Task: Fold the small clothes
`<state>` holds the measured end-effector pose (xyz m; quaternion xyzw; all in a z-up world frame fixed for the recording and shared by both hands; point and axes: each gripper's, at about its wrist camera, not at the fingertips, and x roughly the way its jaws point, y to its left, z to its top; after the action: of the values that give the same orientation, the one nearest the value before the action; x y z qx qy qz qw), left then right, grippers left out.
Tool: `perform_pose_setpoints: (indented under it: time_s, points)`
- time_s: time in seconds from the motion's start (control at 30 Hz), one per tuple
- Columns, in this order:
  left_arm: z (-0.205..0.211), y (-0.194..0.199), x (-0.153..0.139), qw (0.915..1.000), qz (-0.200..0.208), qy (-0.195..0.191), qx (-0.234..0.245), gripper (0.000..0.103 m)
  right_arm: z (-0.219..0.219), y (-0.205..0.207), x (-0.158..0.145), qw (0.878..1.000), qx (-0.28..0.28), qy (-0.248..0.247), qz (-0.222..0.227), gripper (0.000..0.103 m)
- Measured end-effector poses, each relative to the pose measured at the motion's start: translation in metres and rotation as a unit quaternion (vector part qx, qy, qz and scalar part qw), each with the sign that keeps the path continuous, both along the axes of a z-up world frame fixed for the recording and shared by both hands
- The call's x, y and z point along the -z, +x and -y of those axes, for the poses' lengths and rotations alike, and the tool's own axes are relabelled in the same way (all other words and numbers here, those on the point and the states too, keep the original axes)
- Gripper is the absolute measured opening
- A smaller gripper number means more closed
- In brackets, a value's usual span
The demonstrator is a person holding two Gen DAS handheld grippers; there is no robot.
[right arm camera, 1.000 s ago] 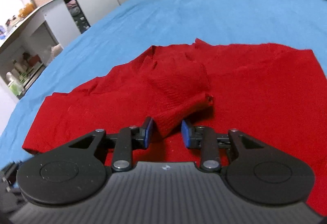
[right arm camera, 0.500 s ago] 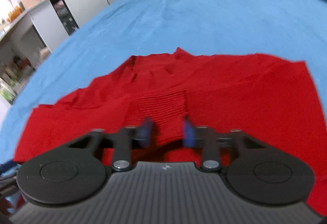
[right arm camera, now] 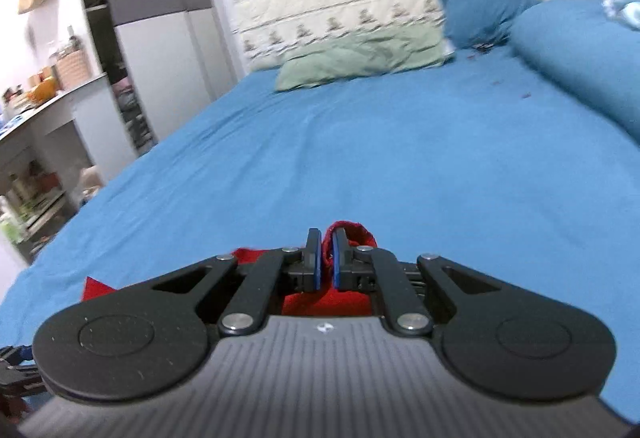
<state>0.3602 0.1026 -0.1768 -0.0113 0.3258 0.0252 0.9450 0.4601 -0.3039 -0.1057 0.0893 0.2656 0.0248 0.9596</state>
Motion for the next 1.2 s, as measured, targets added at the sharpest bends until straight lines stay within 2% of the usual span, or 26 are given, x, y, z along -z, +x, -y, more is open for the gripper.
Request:
perform_pose_setpoints:
  time_s: [0.13,0.2,0.23,0.27,0.37,0.53,0.67,0.7,0.77,0.83,0.9,1.03,1.13,1.2]
  points:
    - [0.004,0.0,0.007,0.9995,-0.02,-0.005,0.022,0.047,0.029,-0.002,0.027,0.999,0.025,0.016,-0.045,0.021]
    - [0.006,-0.001,0.007,0.9993,-0.02,-0.008,0.031,0.035,0.036,-0.005,0.033,0.998,0.028,0.022,-0.046,0.021]
    - [0.007,-0.002,0.005,0.9992,-0.018,-0.01,0.034,0.021,0.039,-0.006,0.034,0.998,0.028,0.026,-0.043,0.021]
    - [0.008,-0.003,0.003,0.999,-0.018,-0.014,0.039,0.01,0.041,-0.007,0.033,0.998,0.03,0.029,-0.038,0.02]
    - [0.015,-0.007,-0.002,0.999,-0.013,0.007,0.042,0.009,0.046,-0.021,0.031,0.998,0.039,0.034,-0.022,0.02]
    - [0.01,-0.01,0.004,0.9991,-0.036,0.006,0.023,0.01,0.044,-0.026,0.069,0.997,0.019,-0.002,-0.08,0.02]
    - [0.011,-0.023,-0.002,0.9988,-0.04,0.029,0.006,0.021,0.044,-0.038,0.091,0.994,0.009,-0.028,-0.106,0.024]
    - [0.01,-0.029,-0.006,0.9989,-0.037,0.029,0.003,0.024,0.044,-0.042,0.092,0.994,0.01,-0.039,-0.105,0.027]
    - [0.01,-0.04,-0.019,0.9995,-0.02,0.025,0.005,0.033,0.041,-0.052,0.087,0.994,0.005,-0.055,-0.089,0.041]
    - [0.016,-0.044,-0.03,0.9997,-0.003,0.016,0.019,0.036,0.034,-0.063,0.079,0.996,-0.005,-0.071,-0.056,0.074]
    - [0.027,-0.04,-0.036,0.9989,0.005,0.009,0.045,0.038,0.025,-0.065,0.076,0.996,-0.03,-0.071,-0.04,0.075]
    - [0.05,-0.015,-0.024,0.9972,-0.01,0.009,0.074,0.038,0.01,-0.052,0.085,0.996,-0.058,-0.051,-0.054,0.075]
    - [0.049,0.0,-0.002,0.9973,-0.047,0.004,0.056,0.038,0.012,-0.05,0.1,0.994,-0.052,-0.038,-0.083,0.075]
    - [0.039,-0.001,0.007,0.9976,-0.048,-0.024,0.044,0.038,0.015,-0.051,0.109,0.994,-0.05,-0.041,-0.086,0.075]
